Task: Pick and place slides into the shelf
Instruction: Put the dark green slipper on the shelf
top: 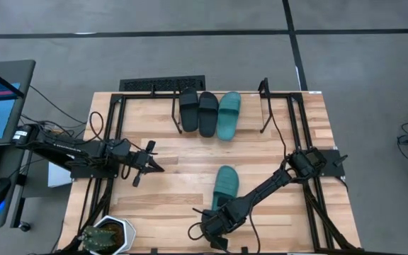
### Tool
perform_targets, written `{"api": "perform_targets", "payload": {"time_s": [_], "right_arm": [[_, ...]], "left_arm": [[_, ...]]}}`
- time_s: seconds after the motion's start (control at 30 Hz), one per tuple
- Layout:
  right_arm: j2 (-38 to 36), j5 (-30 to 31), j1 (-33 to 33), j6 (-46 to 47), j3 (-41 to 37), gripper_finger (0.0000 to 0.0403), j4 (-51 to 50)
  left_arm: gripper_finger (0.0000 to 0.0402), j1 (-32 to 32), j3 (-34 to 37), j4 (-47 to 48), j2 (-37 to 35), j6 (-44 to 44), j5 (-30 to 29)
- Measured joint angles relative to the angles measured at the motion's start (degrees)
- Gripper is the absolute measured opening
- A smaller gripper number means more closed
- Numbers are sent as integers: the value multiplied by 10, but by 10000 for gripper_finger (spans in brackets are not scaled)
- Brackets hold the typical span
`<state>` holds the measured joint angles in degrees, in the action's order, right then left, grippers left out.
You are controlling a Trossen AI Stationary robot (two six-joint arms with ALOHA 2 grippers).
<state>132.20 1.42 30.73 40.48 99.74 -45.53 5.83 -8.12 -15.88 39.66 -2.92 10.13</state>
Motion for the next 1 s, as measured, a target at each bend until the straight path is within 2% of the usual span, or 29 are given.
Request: {"api": "perform_targets", "payload": {"time_s": [0.37,0.63,0.8,1.0], "right_arm": [[-1,49,48,80,14,1,-26],[10,94,78,140,105,0,-281],[8,98,83,198,151,0,-429],[-6,116,84,198,165,0,-447]], "left_arm": [[0,23,0,-3,0,0,-1],[0,23,0,-6,0,18,-20],[0,23,0,-3,0,21,-30],[0,23,0,-3,0,21,-30]]}}
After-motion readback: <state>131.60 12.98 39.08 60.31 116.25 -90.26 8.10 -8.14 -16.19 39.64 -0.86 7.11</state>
